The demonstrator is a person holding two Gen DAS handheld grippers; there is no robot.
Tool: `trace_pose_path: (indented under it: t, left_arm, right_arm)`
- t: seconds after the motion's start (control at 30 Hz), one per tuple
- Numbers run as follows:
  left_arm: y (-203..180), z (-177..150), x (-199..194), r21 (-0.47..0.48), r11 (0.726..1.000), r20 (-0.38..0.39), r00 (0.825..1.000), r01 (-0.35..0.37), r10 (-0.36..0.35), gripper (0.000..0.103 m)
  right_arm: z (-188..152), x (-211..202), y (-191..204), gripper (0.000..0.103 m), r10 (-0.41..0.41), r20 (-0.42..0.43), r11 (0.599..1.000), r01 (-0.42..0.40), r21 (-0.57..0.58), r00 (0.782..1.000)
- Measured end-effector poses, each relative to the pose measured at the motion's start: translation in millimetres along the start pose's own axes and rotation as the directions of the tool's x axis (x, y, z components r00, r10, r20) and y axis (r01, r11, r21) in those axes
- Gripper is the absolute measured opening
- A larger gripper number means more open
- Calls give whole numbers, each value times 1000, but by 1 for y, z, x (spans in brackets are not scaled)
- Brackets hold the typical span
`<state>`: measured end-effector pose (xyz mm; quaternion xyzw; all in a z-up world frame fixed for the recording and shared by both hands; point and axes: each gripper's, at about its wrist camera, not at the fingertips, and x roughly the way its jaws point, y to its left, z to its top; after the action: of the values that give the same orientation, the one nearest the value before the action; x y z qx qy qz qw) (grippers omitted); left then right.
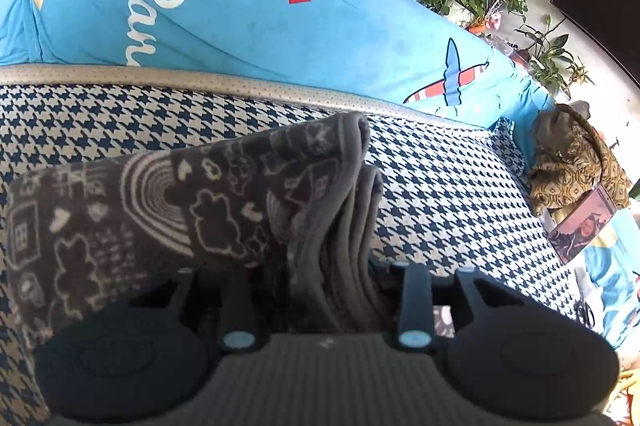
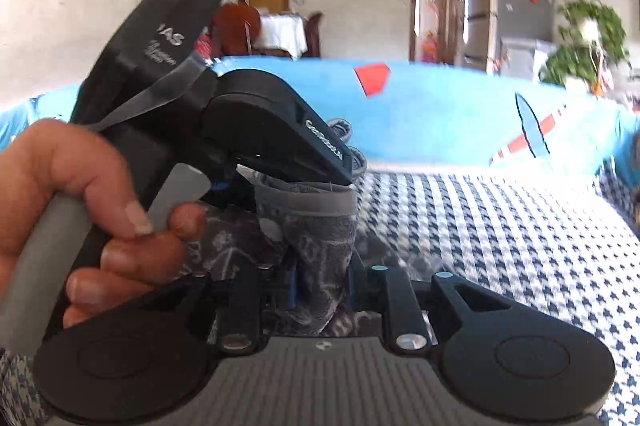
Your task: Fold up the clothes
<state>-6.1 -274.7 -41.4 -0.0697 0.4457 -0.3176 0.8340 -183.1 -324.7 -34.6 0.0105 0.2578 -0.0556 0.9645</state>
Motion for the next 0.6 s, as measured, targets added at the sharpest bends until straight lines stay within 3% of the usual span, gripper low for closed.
trace_pose_path:
  t: [0.13,0.33,0.5,0.6]
  left_arm:
    - [-3,0,7,4,999,1,999,50,-51,61]
    - [-12,9,-19,0,991,33,991,130,-130,67]
    - [-3,18,-61,4,995,96,991,97,-97,71]
    - [9,19,-86,3,999,124,991,45,-45,71]
  right_arm:
    - [-1,-6,-18,33,-35,-70,993,42,109,997]
    - [-12,-11,-34,43,-66,-120,968,93,235,991]
    - [3,-21,-47,44,-190,-59,955,198,221,980]
    - [6,-38,-56,44,-173,22,950,162,266,985]
